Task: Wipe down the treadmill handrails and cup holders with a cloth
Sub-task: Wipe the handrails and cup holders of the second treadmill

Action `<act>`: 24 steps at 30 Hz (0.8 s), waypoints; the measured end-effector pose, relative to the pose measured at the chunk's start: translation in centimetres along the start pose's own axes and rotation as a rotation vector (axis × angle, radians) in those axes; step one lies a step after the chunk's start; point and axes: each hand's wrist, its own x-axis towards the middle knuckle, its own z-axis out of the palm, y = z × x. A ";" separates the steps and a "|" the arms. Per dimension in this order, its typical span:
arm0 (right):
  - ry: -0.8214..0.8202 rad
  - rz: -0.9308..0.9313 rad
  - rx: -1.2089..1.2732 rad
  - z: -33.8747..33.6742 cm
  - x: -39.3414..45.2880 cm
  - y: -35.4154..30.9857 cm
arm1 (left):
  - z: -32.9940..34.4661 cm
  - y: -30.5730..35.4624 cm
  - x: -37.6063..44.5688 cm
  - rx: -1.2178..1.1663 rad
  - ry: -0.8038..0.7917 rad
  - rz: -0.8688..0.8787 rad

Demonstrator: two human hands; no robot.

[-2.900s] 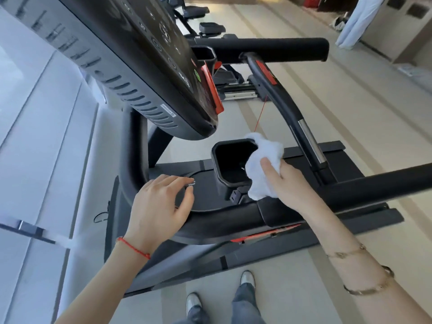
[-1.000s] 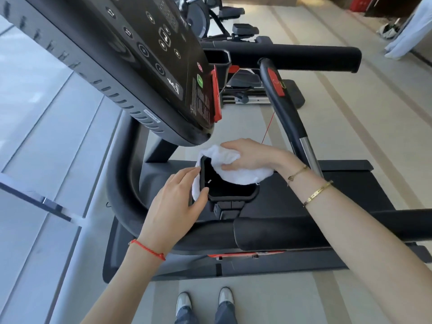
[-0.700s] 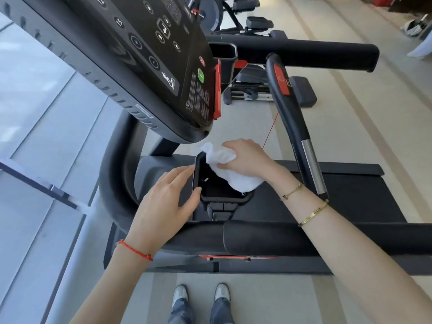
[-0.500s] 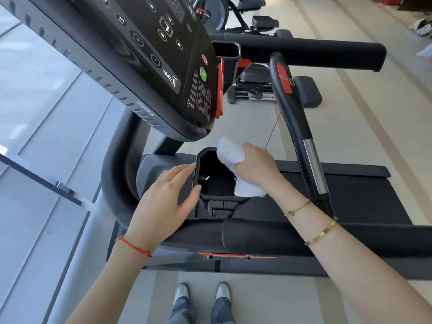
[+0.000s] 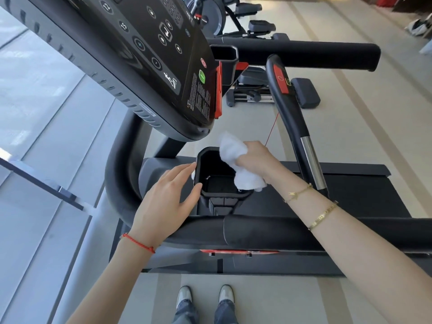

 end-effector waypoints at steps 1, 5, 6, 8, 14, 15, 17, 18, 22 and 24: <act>-0.011 0.006 0.063 0.0 -0.5 0.4 | 0.0 0.0 0.0 -0.001 0.000 0.000; -0.055 0.056 0.135 0.4 -3.6 1.7 | 0.1 -0.1 0.0 -0.009 -0.008 -0.012; -0.081 0.078 0.144 0.6 -4.3 1.9 | 0.1 -0.1 0.0 -0.013 -0.007 -0.015; -0.126 0.112 0.163 0.8 -5.7 2.3 | 0.2 -0.1 0.0 -0.016 -0.007 -0.020; -0.084 0.064 0.116 1.2 -9.2 2.4 | 0.3 -0.3 0.1 -0.027 -0.014 0.005; -0.049 0.044 0.100 1.4 -9.7 2.5 | 0.3 -0.3 0.1 -0.033 -0.016 0.011; 0.031 0.003 0.050 2.1 -10.5 2.6 | 0.2 -0.4 0.2 -0.036 -0.022 0.026; 0.071 -0.018 0.019 2.5 -10.7 2.7 | 0.1 -0.4 0.2 -0.034 -0.026 0.032; 0.089 -0.099 -0.081 3.2 -10.5 2.5 | -0.2 -0.7 0.3 -0.030 -0.033 0.054; -0.020 -0.060 -0.067 2.6 -9.4 2.2 | -0.4 -1.0 0.2 -0.012 -0.047 0.082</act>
